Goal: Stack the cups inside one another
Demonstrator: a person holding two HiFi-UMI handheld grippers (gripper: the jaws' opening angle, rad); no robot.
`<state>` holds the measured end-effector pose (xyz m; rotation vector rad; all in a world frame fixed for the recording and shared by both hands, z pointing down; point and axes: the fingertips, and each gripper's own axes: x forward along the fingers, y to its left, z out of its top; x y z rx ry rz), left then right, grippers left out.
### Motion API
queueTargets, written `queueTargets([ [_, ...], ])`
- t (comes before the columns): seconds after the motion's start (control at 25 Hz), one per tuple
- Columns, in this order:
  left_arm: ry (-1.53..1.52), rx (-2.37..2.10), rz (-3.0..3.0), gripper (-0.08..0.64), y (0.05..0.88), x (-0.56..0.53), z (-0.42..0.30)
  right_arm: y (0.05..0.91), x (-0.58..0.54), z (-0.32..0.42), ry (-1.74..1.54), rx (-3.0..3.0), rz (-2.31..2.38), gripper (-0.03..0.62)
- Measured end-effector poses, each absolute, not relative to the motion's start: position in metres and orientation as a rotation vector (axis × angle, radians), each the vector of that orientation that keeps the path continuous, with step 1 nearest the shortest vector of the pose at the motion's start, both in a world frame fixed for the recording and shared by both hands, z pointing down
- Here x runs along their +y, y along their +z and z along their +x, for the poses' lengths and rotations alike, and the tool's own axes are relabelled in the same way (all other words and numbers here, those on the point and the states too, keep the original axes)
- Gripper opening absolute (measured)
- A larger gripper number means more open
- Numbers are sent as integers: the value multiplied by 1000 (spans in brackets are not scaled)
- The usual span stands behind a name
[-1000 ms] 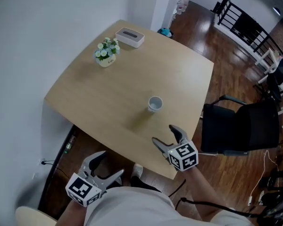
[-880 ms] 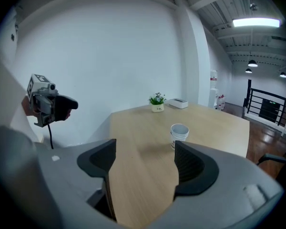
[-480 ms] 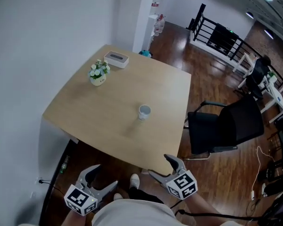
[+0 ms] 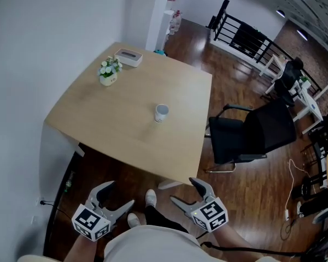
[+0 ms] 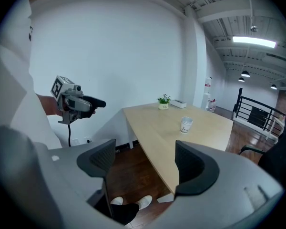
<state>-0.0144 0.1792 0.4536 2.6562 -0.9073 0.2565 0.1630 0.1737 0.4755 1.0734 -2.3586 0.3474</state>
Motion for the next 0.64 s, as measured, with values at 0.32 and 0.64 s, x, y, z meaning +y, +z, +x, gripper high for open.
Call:
queueTargets([
  [0.32, 235, -901, 2671, 350, 451, 189, -21, 473, 182, 149, 334, -2358, 1072, 385],
  [0.64, 247, -931, 2652, 350, 457, 194, -38, 473, 174, 131, 315, -2375, 1042, 385],
])
